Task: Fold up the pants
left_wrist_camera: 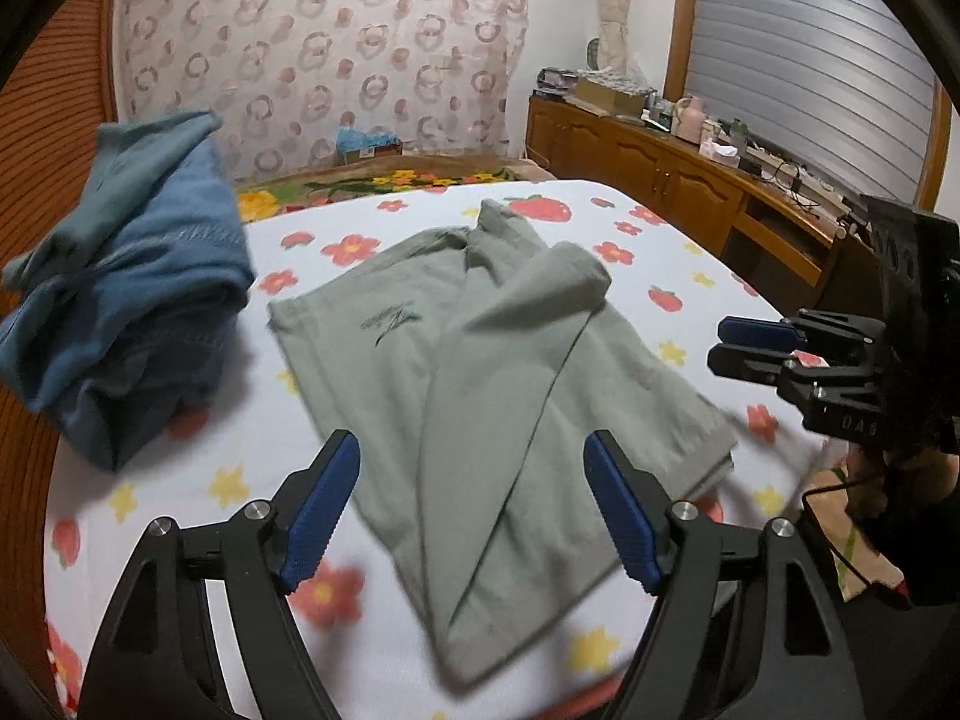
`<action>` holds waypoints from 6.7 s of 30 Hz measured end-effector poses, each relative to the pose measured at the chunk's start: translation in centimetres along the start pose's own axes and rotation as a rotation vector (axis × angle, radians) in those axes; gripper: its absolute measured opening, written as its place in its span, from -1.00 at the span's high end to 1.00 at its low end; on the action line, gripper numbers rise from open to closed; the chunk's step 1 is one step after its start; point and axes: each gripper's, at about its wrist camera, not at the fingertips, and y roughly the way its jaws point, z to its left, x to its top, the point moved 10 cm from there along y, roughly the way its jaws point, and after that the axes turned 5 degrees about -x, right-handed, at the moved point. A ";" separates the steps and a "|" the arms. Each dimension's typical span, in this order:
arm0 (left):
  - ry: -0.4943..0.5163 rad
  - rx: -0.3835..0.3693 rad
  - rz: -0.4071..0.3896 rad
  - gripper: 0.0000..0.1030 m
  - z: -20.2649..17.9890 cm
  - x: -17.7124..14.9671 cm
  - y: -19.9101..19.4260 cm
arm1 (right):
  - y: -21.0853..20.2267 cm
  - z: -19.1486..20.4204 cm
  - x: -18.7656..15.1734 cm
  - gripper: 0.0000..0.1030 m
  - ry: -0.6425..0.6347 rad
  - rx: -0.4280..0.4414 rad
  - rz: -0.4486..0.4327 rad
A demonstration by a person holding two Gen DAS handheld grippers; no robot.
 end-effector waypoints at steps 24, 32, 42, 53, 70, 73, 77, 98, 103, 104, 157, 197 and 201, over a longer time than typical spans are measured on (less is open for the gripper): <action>0.164 -0.131 0.170 0.11 -6.2 5.5 10.3 | 5.2 -4.6 0.8 0.08 0.015 -0.010 0.062; 0.175 -0.091 0.230 0.41 -5.5 5.6 12.8 | 5.4 -4.7 0.8 0.08 0.031 0.011 0.067; 0.094 -0.034 0.114 0.87 -0.9 8.2 9.8 | 5.4 -4.8 0.7 0.08 0.043 0.005 0.060; 0.016 0.137 0.059 0.88 8.5 9.6 6.9 | 5.6 -4.8 0.6 0.08 0.035 -0.018 0.077; -0.009 0.191 0.068 0.37 11.4 8.5 6.4 | 5.6 -5.0 0.5 0.08 0.031 -0.031 0.090; -0.007 0.160 0.069 0.16 10.6 7.9 6.3 | 5.7 -5.1 0.5 0.08 0.031 -0.036 0.088; -0.004 0.124 0.072 0.05 9.3 6.8 6.3 | 5.5 -5.1 0.5 0.08 0.022 -0.048 0.082; -0.043 0.061 0.076 -0.48 6.2 0.9 4.1 | 2.3 -0.4 0.6 0.08 -0.023 -0.011 0.023; -0.036 0.072 0.060 -0.48 5.5 0.1 2.7 | 1.2 1.0 0.1 0.08 -0.026 0.016 0.016; -0.036 0.072 0.059 -0.48 5.4 0.0 2.5 | 0.9 1.2 0.0 0.08 -0.025 0.021 0.013; -0.049 0.074 0.112 -0.49 3.7 -6.1 0.8 | -2.6 3.2 -4.6 0.85 -0.023 0.130 0.069; -0.102 -0.035 0.074 0.26 2.3 -7.5 -1.2 | 1.5 4.0 -3.5 0.29 0.013 0.076 0.119; -0.113 -0.059 0.074 0.27 1.9 -7.6 -1.0 | 1.7 4.1 -3.5 0.28 0.017 0.081 0.123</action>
